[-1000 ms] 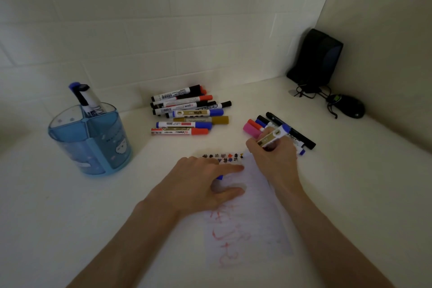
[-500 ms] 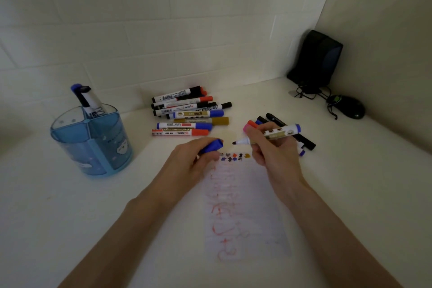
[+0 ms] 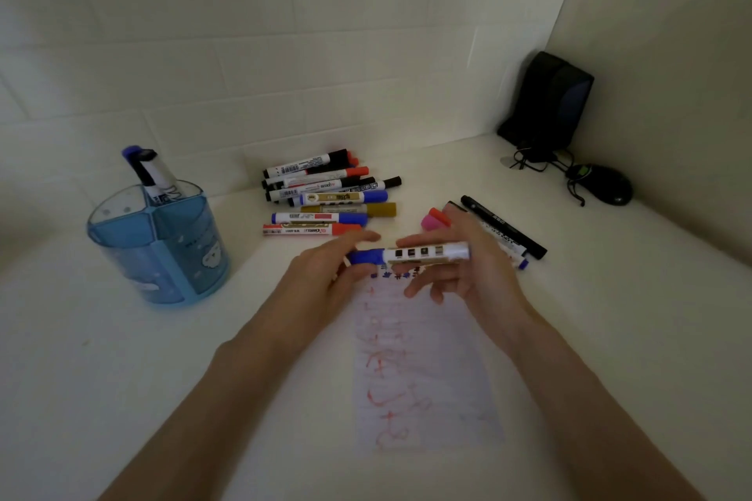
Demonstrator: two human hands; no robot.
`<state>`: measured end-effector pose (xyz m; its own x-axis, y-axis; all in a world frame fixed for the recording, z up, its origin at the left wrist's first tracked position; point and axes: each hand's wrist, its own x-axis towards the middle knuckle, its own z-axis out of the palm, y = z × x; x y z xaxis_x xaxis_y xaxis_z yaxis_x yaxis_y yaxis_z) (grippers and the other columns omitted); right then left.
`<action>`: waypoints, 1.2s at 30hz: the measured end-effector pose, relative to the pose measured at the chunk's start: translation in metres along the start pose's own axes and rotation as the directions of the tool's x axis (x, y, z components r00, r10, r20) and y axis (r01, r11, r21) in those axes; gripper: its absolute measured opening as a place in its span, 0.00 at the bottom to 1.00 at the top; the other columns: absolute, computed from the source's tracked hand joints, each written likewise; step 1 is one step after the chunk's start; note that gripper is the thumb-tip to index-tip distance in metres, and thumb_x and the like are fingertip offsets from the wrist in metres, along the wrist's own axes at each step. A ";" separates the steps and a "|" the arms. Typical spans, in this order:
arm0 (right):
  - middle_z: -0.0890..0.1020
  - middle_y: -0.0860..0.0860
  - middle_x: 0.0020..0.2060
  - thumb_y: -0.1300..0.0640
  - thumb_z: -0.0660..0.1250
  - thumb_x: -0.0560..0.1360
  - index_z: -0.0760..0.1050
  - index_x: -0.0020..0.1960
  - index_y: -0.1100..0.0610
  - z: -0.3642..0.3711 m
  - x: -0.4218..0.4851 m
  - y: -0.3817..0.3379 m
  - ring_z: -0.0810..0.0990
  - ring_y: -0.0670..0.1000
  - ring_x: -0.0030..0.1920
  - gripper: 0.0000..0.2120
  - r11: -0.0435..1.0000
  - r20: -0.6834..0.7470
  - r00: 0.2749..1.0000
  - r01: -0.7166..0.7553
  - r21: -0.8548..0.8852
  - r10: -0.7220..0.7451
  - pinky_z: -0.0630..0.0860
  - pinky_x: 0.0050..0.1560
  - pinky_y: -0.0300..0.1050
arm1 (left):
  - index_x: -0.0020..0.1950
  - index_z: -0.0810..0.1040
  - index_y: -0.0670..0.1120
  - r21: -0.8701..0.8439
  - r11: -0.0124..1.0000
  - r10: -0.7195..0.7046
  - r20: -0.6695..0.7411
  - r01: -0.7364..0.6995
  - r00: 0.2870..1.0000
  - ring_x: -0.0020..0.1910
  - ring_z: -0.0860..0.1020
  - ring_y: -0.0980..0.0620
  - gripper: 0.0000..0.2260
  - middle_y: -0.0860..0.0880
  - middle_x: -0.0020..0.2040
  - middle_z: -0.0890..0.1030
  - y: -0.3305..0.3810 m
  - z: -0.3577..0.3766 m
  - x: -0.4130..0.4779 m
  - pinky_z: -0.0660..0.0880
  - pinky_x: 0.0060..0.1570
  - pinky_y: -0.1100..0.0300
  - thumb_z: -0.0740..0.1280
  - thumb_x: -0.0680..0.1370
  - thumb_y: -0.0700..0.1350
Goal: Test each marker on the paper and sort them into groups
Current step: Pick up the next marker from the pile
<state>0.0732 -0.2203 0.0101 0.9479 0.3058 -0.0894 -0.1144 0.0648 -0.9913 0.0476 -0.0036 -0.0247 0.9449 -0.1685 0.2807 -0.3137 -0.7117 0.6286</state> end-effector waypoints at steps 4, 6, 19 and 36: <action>0.84 0.53 0.31 0.46 0.67 0.83 0.88 0.46 0.51 -0.007 0.003 0.007 0.77 0.49 0.25 0.15 0.964 -0.101 0.992 0.049 -0.261 -0.078 0.70 0.25 0.38 | 0.62 0.76 0.56 -0.027 0.999 0.035 -0.067 -0.037 0.997 0.47 0.74 0.70 0.09 0.63 0.50 0.78 0.004 -0.002 0.001 0.67 0.46 0.77 0.64 0.82 0.49; 0.79 0.47 0.26 0.45 0.69 0.81 0.86 0.41 0.49 -0.002 0.005 0.014 0.73 0.44 0.26 0.14 0.913 -0.148 0.979 0.070 -0.401 -0.140 0.71 0.30 0.37 | 0.63 0.78 0.53 0.022 0.996 0.088 -0.072 -0.087 0.994 0.50 0.73 0.72 0.10 0.61 0.54 0.78 0.006 -0.002 -0.001 0.66 0.50 0.78 0.63 0.82 0.48; 0.75 0.43 0.24 0.54 0.71 0.80 0.78 0.32 0.52 0.011 0.008 0.022 0.72 0.40 0.29 0.17 0.828 -0.179 0.910 0.239 -0.508 -0.373 0.71 0.35 0.29 | 0.62 0.79 0.47 0.077 0.974 0.224 -0.159 -0.215 0.961 0.50 0.72 0.70 0.11 0.57 0.55 0.78 0.002 0.003 0.001 0.64 0.54 0.80 0.67 0.81 0.38; 0.77 0.57 0.61 0.54 0.81 0.69 0.83 0.63 0.53 -0.047 0.027 0.037 0.72 0.62 0.63 0.22 0.275 -0.203 0.774 -0.039 -0.961 -0.600 0.66 0.59 0.56 | 0.63 0.78 0.62 0.226 0.963 0.126 0.103 -0.147 0.987 0.62 0.70 0.59 0.22 0.59 0.60 0.76 -0.005 0.014 0.008 0.66 0.62 0.62 0.68 0.72 0.68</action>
<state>0.1088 -0.2543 -0.0339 0.8625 0.0047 0.5060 0.2174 -0.9064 -0.3622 0.0582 -0.0112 -0.0360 0.9022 -0.3264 0.2819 -0.4197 -0.8147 0.4000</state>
